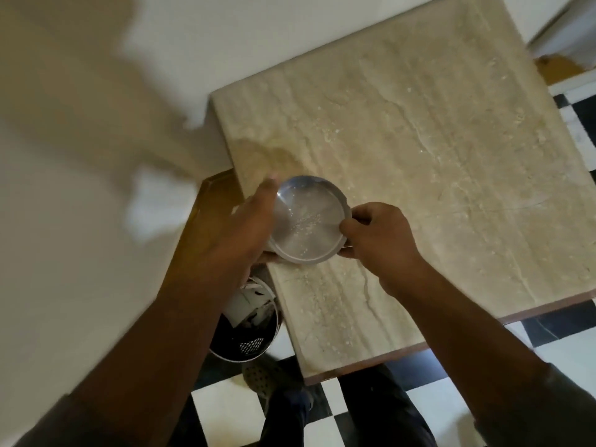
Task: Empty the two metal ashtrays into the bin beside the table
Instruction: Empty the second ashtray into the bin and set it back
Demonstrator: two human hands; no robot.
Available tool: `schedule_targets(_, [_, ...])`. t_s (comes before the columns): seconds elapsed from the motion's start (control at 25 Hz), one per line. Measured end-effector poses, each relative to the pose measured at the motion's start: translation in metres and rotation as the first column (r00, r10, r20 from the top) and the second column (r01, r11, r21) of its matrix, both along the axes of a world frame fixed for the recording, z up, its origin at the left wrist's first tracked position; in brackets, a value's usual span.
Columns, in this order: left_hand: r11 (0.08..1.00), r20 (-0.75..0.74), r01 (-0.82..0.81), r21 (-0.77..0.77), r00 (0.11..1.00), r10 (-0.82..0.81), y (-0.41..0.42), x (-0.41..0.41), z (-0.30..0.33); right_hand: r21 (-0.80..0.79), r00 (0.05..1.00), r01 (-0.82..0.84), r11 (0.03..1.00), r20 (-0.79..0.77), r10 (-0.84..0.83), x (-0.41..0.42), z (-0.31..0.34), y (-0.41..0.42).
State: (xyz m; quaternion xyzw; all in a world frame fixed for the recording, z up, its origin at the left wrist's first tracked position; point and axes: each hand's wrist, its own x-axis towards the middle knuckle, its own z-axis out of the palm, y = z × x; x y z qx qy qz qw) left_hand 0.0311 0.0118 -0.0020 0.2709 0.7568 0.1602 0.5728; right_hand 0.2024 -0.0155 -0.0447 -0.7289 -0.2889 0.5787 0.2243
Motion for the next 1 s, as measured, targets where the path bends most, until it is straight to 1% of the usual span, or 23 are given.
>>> schedule_targets(0.08, [0.995,0.075,-0.081,-0.057,0.994,0.085,-0.024,-0.041,-0.001,-0.002,0.997,-0.079,0.997,-0.027,0.079,-0.037,0.003,-0.01])
schedule_targets(0.12, [0.985,0.098,-0.143,-0.097,0.983,0.152,-0.038,-0.066,-0.001,0.003,0.99,-0.133,0.991,-0.039,0.133,-0.06,0.002,-0.017])
schedule_targets(0.24, [0.922,0.111,-0.326,-0.207,0.929,0.353,-0.081,-0.13,-0.012,-0.008,0.964,-0.252,0.968,-0.086,0.25,-0.12,-0.013,-0.045])
schedule_targets(0.36, [0.856,0.102,-0.441,-0.271,0.871,0.481,-0.123,-0.176,-0.037,-0.09,0.928,-0.365,0.927,-0.115,0.354,-0.17,-0.04,-0.074])
schedule_targets(0.44, [0.797,0.098,-0.517,-0.313,0.817,0.568,-0.146,-0.194,-0.058,-0.129,0.91,-0.401,0.907,-0.176,0.377,-0.189,-0.057,-0.088])
schedule_targets(0.52, [0.749,0.112,-0.569,-0.34,0.766,0.633,-0.166,-0.209,-0.081,-0.185,0.885,-0.415,0.891,-0.31,0.348,-0.199,-0.074,-0.097])
schedule_targets(0.6, [0.67,0.164,-0.617,-0.414,0.673,0.721,-0.183,-0.221,-0.103,-0.262,0.851,-0.449,0.854,-0.415,0.321,-0.204,-0.089,-0.105])
schedule_targets(0.64, [0.669,0.189,-0.606,-0.429,0.664,0.723,-0.19,-0.226,-0.113,-0.284,0.834,-0.478,0.831,-0.445,0.327,-0.205,-0.097,-0.108])
schedule_targets(0.76, [0.79,0.231,-0.472,-0.391,0.781,0.58,-0.203,-0.231,-0.138,-0.277,0.795,-0.552,0.787,-0.46,0.396,-0.202,-0.112,-0.112])
schedule_targets(0.84, [0.829,0.227,-0.416,-0.373,0.825,0.517,-0.208,-0.236,-0.149,-0.214,0.76,-0.618,0.757,-0.41,0.505,-0.198,-0.114,-0.113])
schedule_targets(0.88, [0.849,0.239,-0.374,-0.374,0.845,0.477,-0.207,-0.24,-0.153,-0.153,0.721,-0.68,0.717,-0.322,0.614,-0.196,-0.113,-0.113])
schedule_targets(0.92, [0.879,0.273,-0.295,-0.375,0.871,0.409,-0.203,-0.245,-0.155,-0.076,0.65,-0.758,0.648,-0.176,0.739,-0.194,-0.112,-0.112])
schedule_targets(0.96, [0.911,0.32,-0.178,-0.371,0.897,0.306,-0.196,-0.249,-0.157,0.003,0.56,-0.828,0.561,-0.015,0.828,-0.192,-0.11,-0.112])
schedule_targets(1.0, [0.935,0.367,-0.039,-0.353,0.913,0.177,-0.188,-0.251,-0.157,0.081,0.479,-0.878,0.472,0.118,0.87,-0.192,-0.106,-0.111])
